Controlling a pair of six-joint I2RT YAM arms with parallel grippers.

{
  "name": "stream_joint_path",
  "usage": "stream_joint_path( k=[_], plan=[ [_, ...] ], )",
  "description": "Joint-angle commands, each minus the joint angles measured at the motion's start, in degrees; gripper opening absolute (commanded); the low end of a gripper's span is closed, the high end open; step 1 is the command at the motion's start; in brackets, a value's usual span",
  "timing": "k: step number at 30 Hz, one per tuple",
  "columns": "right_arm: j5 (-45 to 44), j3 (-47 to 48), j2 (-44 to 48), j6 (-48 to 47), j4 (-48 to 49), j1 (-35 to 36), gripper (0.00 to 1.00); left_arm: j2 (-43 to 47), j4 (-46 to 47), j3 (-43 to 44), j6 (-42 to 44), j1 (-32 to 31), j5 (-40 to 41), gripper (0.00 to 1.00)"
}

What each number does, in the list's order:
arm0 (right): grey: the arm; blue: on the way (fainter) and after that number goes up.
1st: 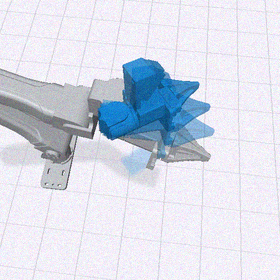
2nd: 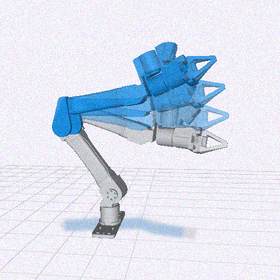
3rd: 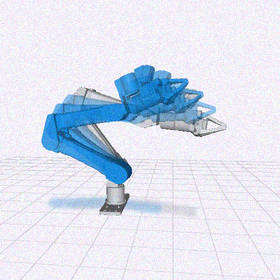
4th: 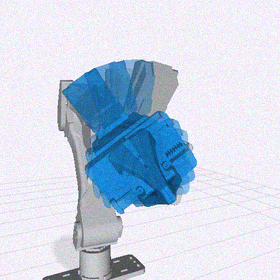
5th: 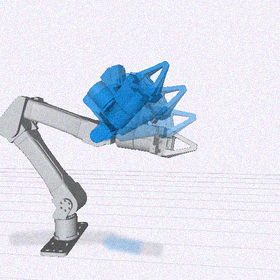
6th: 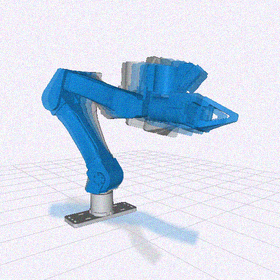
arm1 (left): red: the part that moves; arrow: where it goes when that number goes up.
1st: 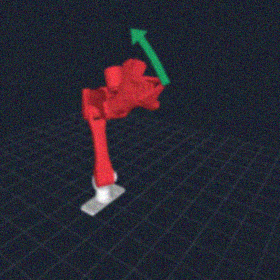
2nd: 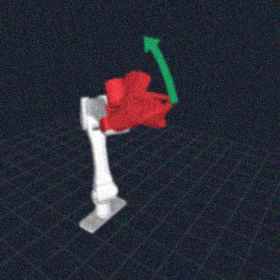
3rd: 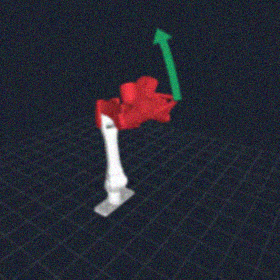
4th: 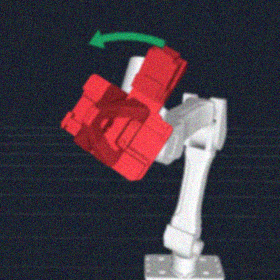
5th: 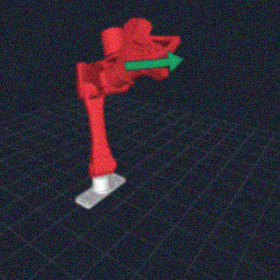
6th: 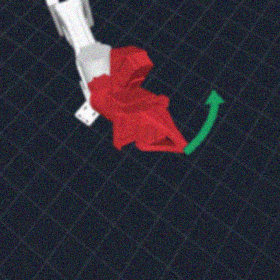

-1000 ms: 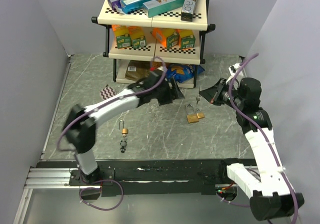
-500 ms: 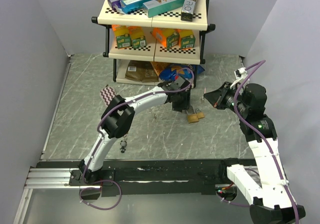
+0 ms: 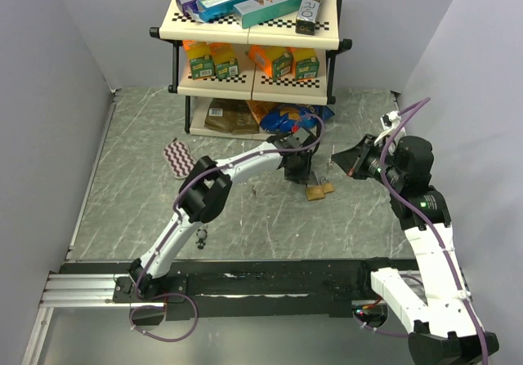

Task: Unlock with the key

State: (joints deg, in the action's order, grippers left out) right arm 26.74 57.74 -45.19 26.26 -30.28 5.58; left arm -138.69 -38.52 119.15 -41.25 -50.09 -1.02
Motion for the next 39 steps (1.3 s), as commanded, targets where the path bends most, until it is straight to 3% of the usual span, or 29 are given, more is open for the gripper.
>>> stream_joint_path(
  k=[1,11,19,25,34,37,39],
  plan=[
    [1.6,-0.2,-0.3,1.2,1.5,0.0,0.0,-2.5,-3.2,2.5,5.2,-1.6,4.3,0.38],
    [2.6,-0.6,-0.9,1.9,2.2,0.0,0.0,-4.0,-3.8,0.8,13.0,-4.2,7.1,0.39],
    [2.9,-0.6,-1.0,2.0,1.8,0.0,0.0,1.0,-1.1,-11.3,16.9,-2.6,5.8,0.18],
    [3.0,-0.7,-1.5,2.1,2.0,0.0,0.0,8.5,2.0,-20.4,19.8,0.7,7.8,0.15],
    [3.2,-0.5,-2.4,2.1,2.3,-0.1,0.0,12.8,1.7,-24.8,22.1,6.1,11.9,0.15],
    [3.1,-0.2,-2.7,1.8,1.8,0.0,0.0,14.2,2.4,-24.4,22.1,6.3,11.0,0.21],
    [3.1,0.0,-3.0,1.8,1.8,0.0,0.0,15.2,2.0,-23.2,21.1,6.3,9.8,0.31]
  ],
)
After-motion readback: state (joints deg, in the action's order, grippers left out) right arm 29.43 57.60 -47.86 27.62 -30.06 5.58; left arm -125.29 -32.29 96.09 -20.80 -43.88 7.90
